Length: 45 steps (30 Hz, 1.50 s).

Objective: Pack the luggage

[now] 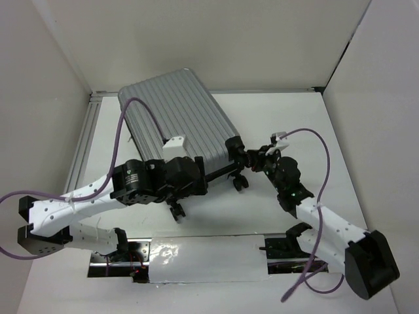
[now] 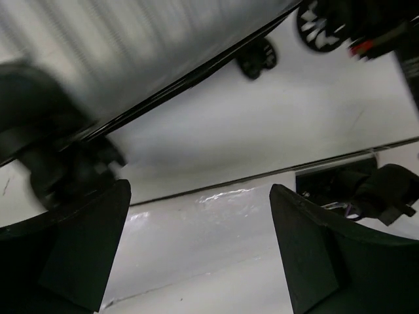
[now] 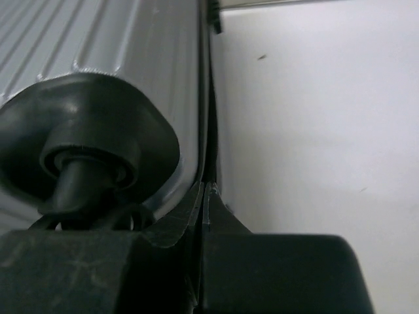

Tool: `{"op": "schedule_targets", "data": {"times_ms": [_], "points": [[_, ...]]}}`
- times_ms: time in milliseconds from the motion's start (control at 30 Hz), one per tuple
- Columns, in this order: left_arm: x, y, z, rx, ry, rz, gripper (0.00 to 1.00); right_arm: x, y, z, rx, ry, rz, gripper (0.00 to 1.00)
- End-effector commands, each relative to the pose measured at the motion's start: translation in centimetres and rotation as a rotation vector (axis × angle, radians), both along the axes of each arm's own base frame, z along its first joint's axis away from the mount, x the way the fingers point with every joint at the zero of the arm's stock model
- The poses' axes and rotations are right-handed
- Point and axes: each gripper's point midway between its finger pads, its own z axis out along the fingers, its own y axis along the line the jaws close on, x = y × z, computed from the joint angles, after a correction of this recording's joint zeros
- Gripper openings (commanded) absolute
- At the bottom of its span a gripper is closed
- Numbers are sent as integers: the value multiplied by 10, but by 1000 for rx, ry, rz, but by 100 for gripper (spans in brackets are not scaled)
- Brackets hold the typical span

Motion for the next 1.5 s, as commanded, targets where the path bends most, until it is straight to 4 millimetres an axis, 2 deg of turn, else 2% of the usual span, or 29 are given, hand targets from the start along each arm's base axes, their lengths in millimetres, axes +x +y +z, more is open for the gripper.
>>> {"op": "schedule_targets", "data": {"times_ms": [0,33,67,100,133,200,267,300,367,467,500,533,633,733,800,867,933,1000,1067,1100,1167,1200,1267,1300,1333,1467], "points": [[21,-40,24,-63,-107,-86,100,-33,20,58,222,-125,87,0],[25,-43,22,-64,-108,-77,100,-40,22,45,225,-95,96,0],[28,-48,21,-74,-101,-78,100,-48,22,48,245,-99,97,0],[26,-59,12,-91,-79,-102,100,-54,25,41,238,-79,100,0],[29,-69,2,-83,-67,-121,100,-57,23,35,233,-69,87,0],[35,-89,-5,-113,-79,-140,100,-62,23,36,212,-78,93,0],[36,-99,-27,-56,-52,-170,100,-62,23,36,212,-78,93,0],[38,-105,-25,-67,-50,-163,100,-65,27,42,218,-85,115,0],[43,-110,-36,-38,-46,-155,100,-63,29,31,196,-52,113,0],[46,-131,-24,-76,-82,-195,100,-60,35,21,174,-17,119,0],[47,-134,-32,-59,-73,-195,100,-60,35,21,173,-16,119,0],[49,-139,-29,-71,-80,-195,100,-59,35,23,179,-24,120,0],[51,-145,-29,-79,-75,-187,100,-60,32,19,173,-16,110,0],[45,-150,-28,-96,-64,-200,100,-61,31,15,165,-5,109,0],[45,-150,-21,-113,-86,-184,100,-62,31,10,159,4,108,0],[50,-147,-16,-108,-107,-164,100,-64,30,13,164,-3,109,0],[56,-146,-32,-50,-87,-112,100,-64,29,16,170,-12,109,0],[58,-143,-35,-6,-64,-81,100,-66,28,13,162,-1,109,0],[58,-148,-45,36,-48,-61,100,-67,27,18,173,-16,110,0],[59,-138,-52,72,-34,0,99,-67,27,18,173,-16,110,0],[62,-142,-57,94,-36,36,95,-69,28,22,179,-24,123,0],[65,-141,-57,105,-43,56,94,-71,30,17,174,-15,134,0],[64,-129,-64,174,-26,94,91,-72,29,20,179,-24,135,0],[69,-130,-64,175,-30,147,89,-72,29,20,179,-24,135,0],[65,-113,-70,253,-10,173,86,-72,29,18,174,-17,134,0],[65,-100,-76,295,6,278,71,-73,28,16,174,-16,134,0]]}}
